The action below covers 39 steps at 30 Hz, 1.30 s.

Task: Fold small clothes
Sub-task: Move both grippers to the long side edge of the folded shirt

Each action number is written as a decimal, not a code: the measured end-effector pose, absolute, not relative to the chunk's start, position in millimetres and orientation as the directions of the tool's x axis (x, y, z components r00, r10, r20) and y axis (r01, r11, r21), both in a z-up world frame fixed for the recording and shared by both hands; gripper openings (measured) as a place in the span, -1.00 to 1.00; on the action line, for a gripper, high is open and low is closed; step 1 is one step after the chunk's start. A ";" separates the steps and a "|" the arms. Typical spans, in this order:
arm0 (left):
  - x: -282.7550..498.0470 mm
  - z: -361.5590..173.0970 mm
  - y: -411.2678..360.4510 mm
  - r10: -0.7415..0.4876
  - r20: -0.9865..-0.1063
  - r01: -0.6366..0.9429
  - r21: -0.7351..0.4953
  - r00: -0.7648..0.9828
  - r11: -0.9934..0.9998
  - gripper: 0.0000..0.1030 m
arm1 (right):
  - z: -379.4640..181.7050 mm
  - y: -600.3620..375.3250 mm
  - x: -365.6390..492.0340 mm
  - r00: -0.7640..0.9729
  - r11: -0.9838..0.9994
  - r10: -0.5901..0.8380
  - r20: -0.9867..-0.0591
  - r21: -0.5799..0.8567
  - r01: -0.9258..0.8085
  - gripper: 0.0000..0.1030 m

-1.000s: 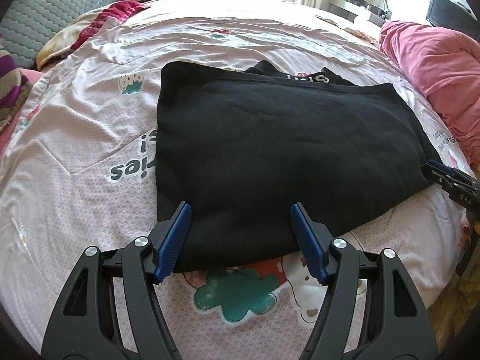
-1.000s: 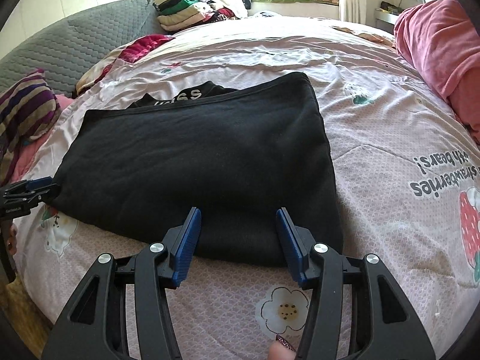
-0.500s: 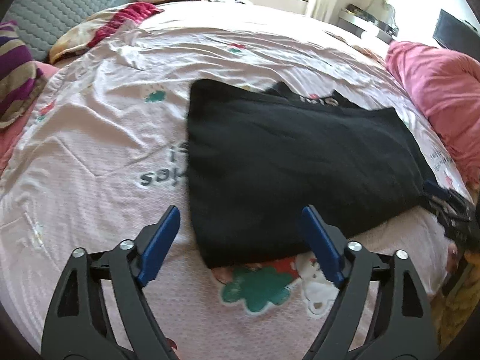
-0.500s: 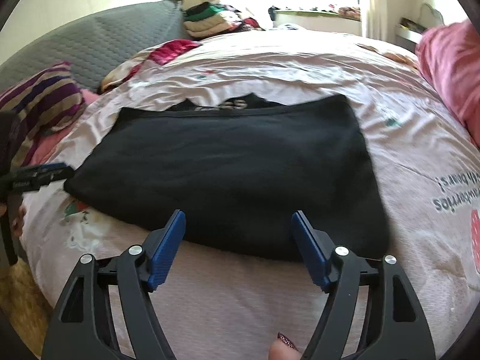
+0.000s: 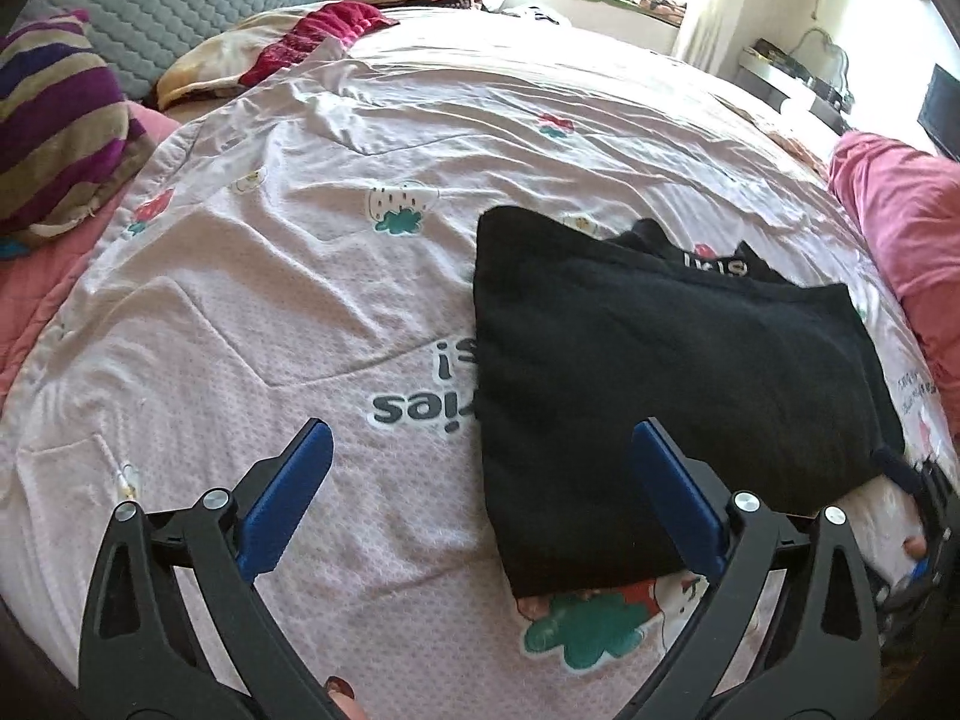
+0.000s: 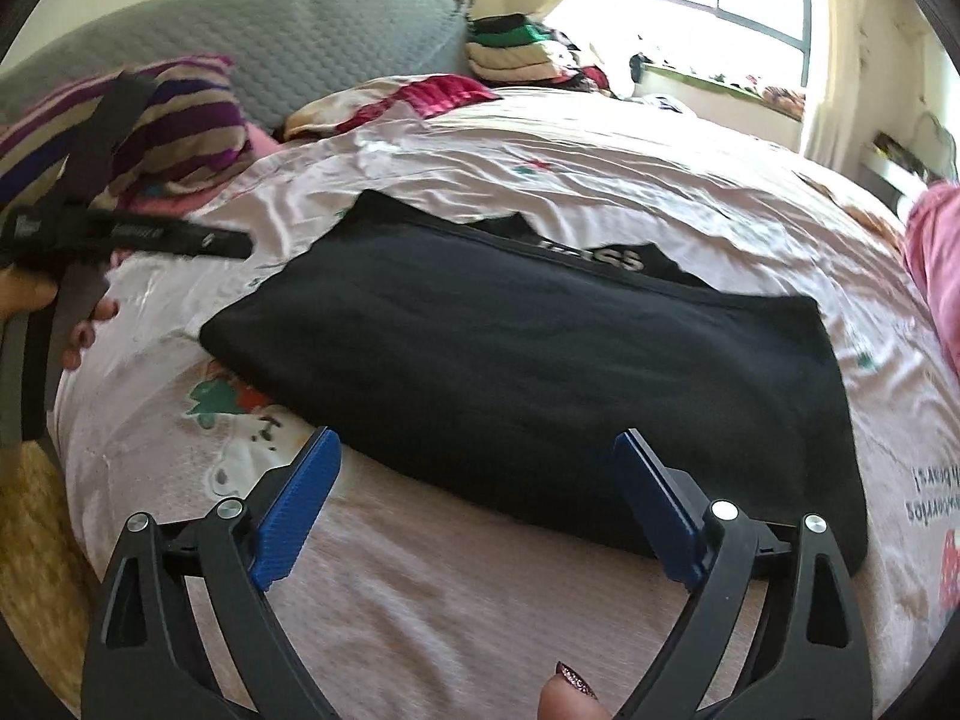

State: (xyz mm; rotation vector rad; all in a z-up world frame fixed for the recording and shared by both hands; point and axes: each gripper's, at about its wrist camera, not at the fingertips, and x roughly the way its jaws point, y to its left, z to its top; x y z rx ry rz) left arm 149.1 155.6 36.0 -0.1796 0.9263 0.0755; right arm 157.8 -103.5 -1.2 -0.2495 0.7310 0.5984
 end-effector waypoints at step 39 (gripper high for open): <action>241.7 14.8 195.3 0.005 -0.860 -0.291 -0.166 0.510 0.942 0.81 | -44.3 53.5 172.8 0.649 0.608 0.335 -0.683 -0.370 -0.703 0.55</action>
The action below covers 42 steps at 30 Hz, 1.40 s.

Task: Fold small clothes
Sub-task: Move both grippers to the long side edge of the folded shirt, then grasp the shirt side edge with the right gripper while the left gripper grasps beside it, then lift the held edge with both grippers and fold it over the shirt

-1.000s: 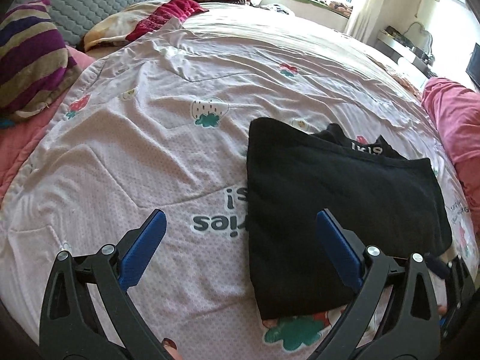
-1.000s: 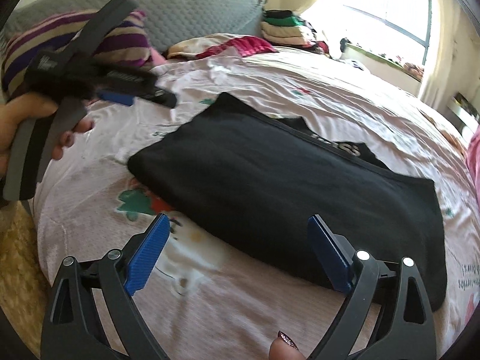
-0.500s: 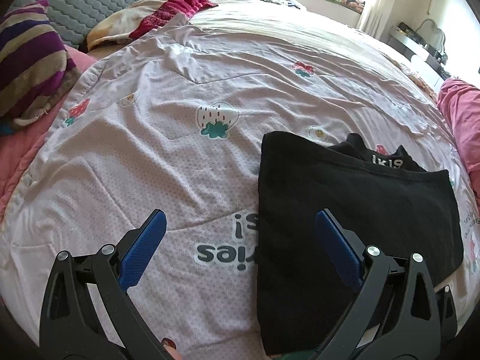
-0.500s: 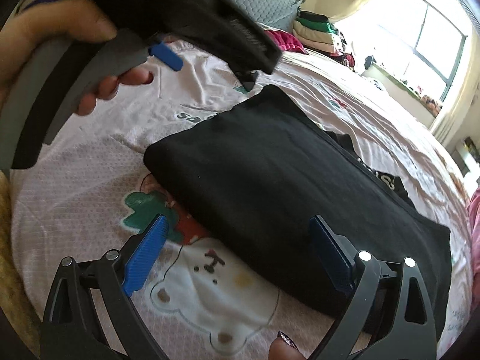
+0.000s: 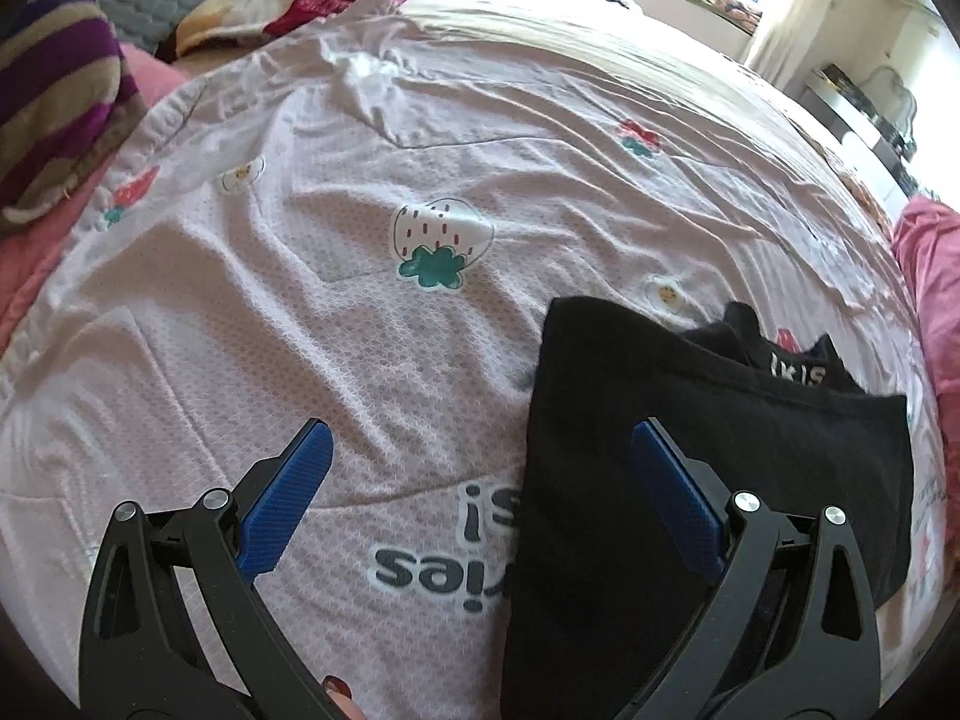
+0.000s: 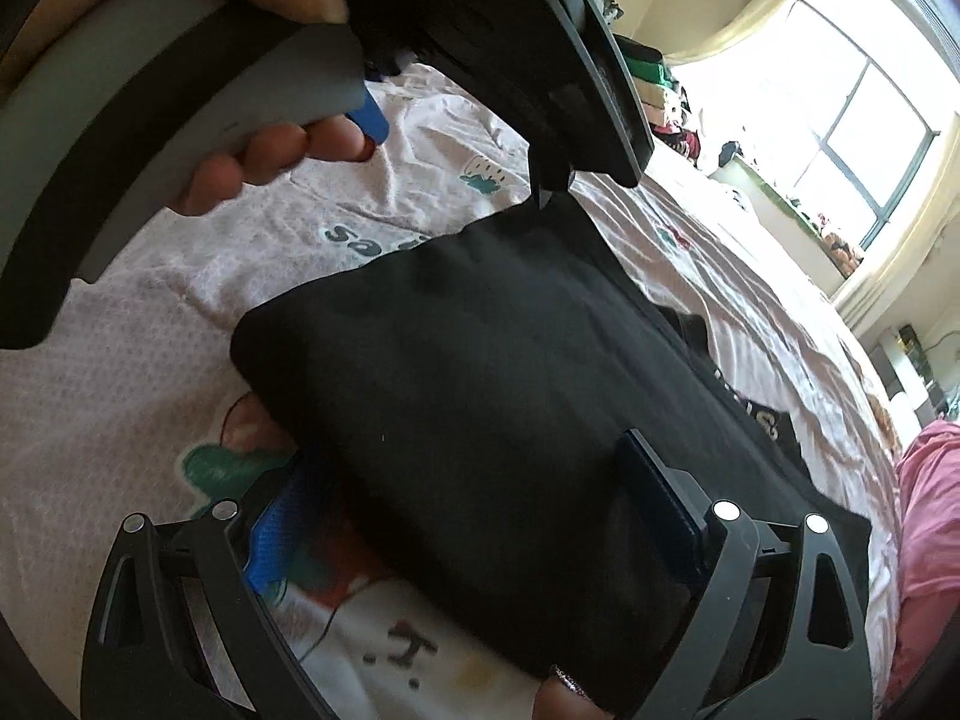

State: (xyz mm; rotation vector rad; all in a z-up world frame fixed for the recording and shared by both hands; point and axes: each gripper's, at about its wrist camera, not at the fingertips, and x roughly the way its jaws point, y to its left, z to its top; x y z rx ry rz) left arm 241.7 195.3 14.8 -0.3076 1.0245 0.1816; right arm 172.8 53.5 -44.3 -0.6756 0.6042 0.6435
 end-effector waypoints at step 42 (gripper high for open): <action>246.1 84.3 45.2 -0.349 -0.714 -0.011 -0.447 0.608 0.894 -0.70 | 37.8 -128.5 151.5 0.782 0.864 0.464 -0.417 0.016 -0.504 -0.88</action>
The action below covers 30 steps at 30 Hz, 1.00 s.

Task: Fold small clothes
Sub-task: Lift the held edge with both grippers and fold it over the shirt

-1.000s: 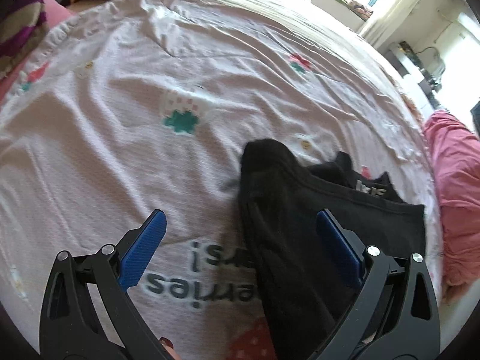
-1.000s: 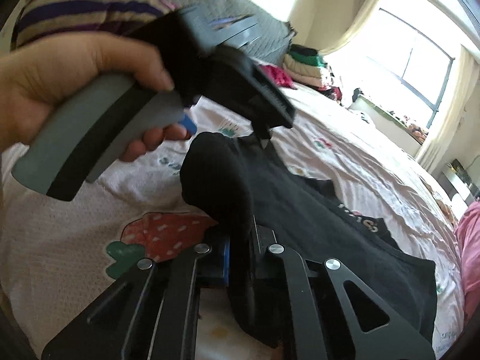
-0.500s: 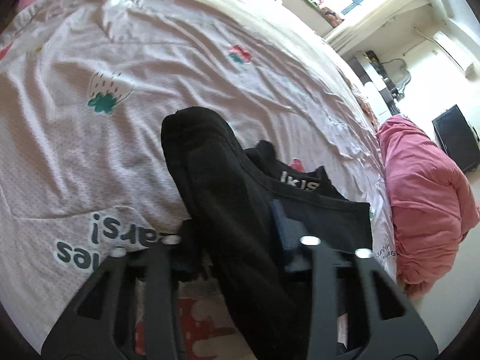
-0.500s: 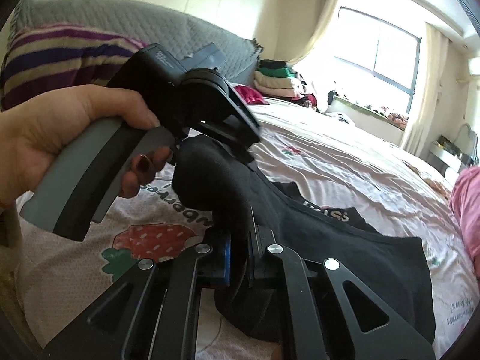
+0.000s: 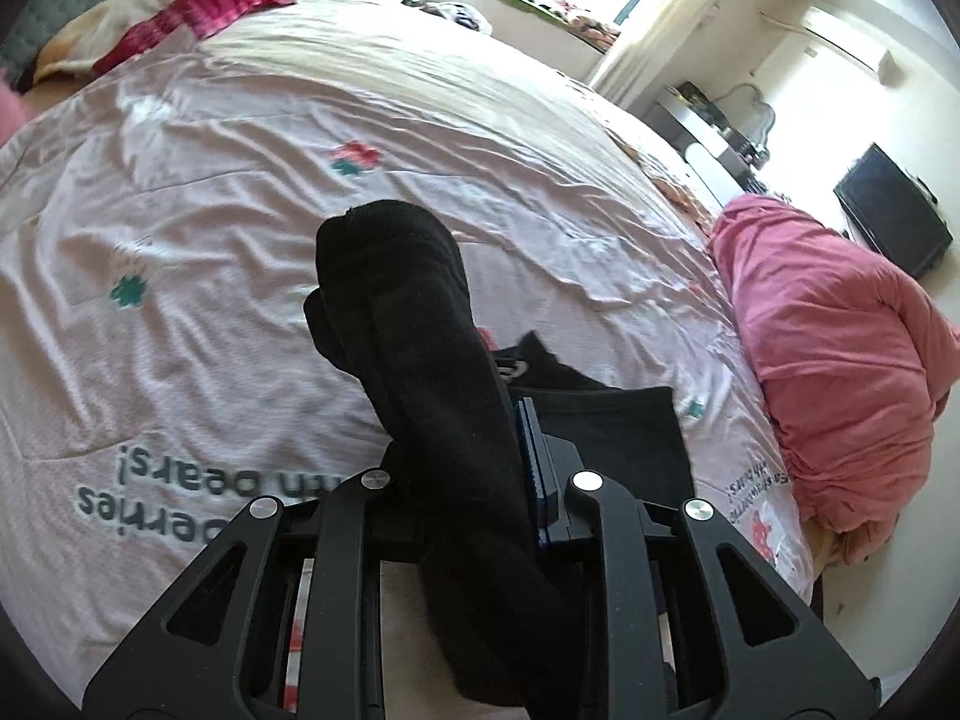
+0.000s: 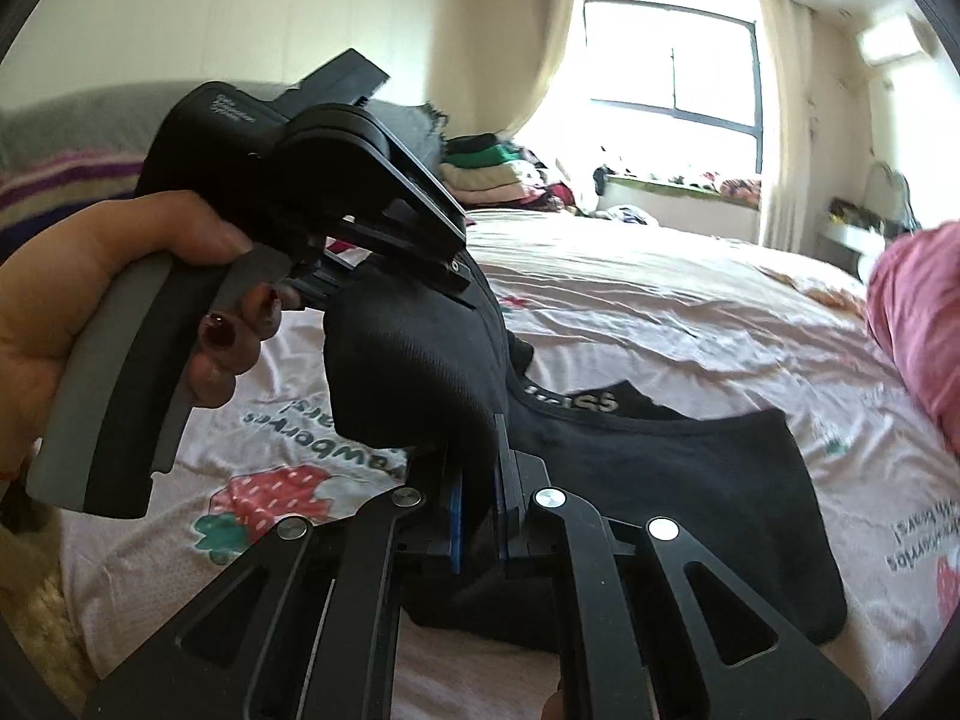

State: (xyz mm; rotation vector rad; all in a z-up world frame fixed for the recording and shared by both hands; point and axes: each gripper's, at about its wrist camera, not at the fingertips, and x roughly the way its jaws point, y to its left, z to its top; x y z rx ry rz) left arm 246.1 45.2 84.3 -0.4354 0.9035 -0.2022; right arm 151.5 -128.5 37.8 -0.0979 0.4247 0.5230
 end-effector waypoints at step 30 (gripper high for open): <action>285.2 60.0 -120.8 -0.328 -0.817 0.083 -0.329 0.474 0.941 -0.70 | 3.7 -254.6 168.6 0.756 0.897 0.429 -0.494 0.327 -0.296 -0.88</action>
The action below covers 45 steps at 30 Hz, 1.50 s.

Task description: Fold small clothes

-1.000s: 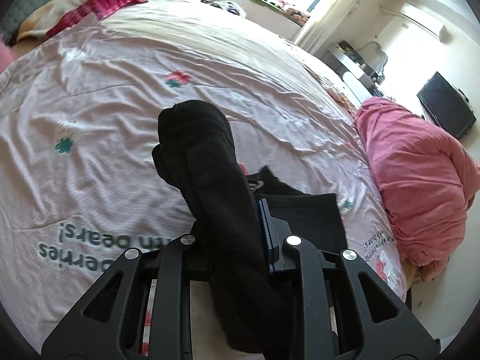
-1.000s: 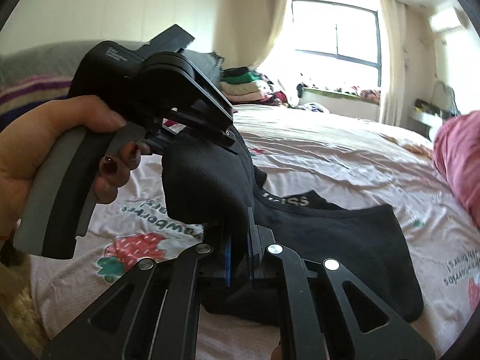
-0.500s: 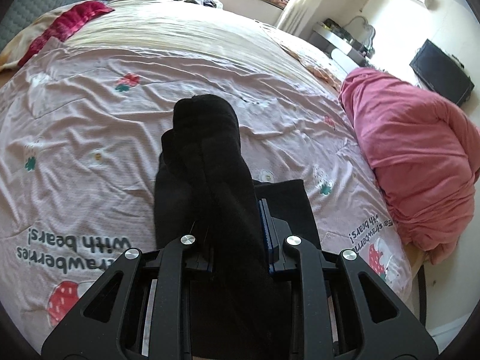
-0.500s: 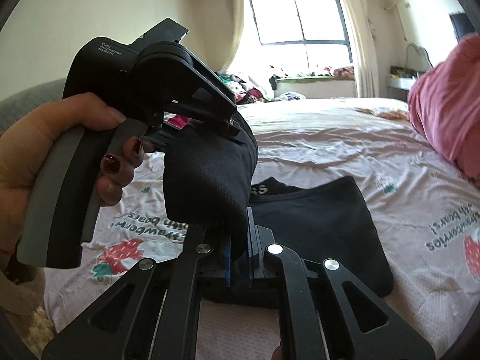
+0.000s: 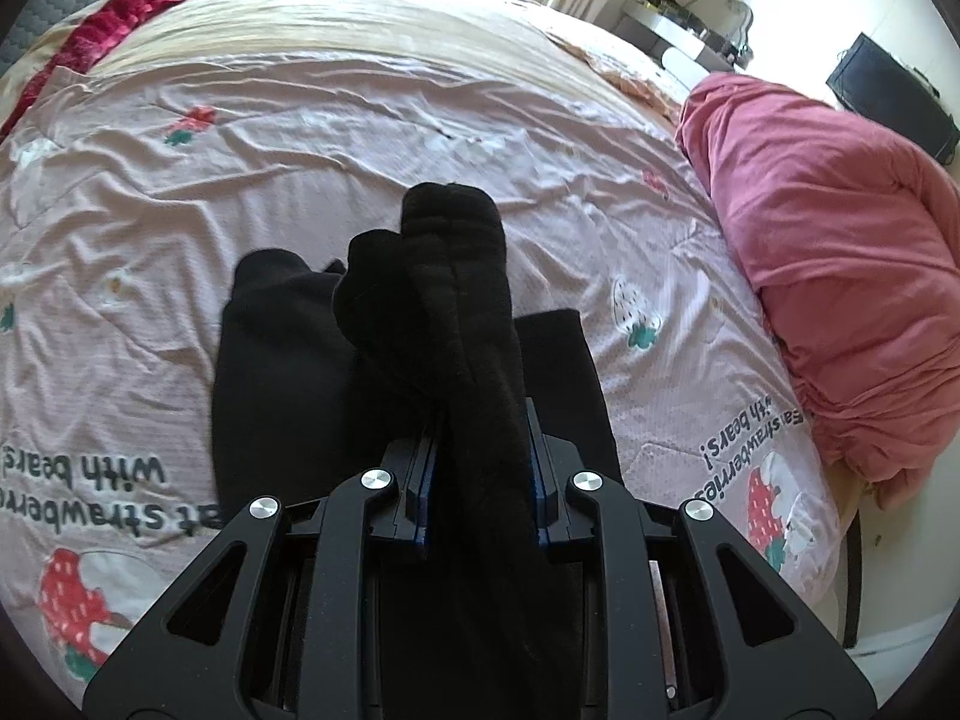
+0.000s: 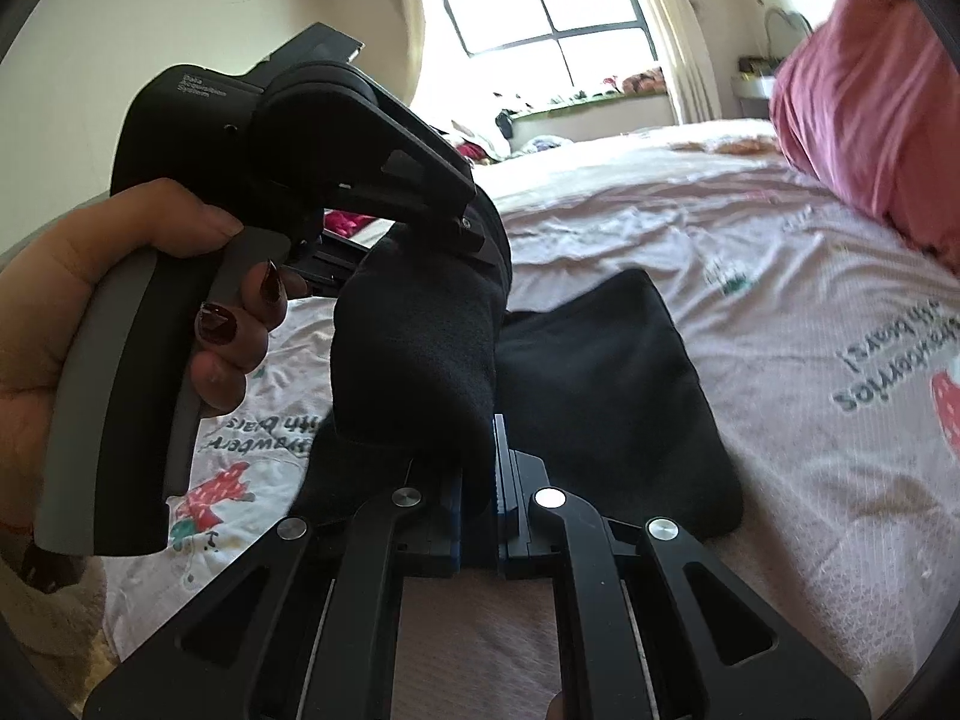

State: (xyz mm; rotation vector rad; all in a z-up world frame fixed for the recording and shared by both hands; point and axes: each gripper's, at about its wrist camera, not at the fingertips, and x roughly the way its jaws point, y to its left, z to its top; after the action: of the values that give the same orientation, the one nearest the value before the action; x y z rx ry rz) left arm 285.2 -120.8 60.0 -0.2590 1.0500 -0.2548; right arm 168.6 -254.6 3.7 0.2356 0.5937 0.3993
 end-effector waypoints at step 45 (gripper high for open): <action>236.8 16.2 -85.1 -0.152 -0.785 0.097 -0.118 0.601 0.988 0.20 | 18.2 -304.7 259.1 0.608 0.879 0.465 -0.643 0.416 -0.233 0.00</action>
State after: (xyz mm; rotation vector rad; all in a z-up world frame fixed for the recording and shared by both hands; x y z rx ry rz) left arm 236.8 -85.1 16.2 -0.0651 0.9154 -0.1447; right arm 259.1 -304.7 18.2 0.3055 0.8243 0.4103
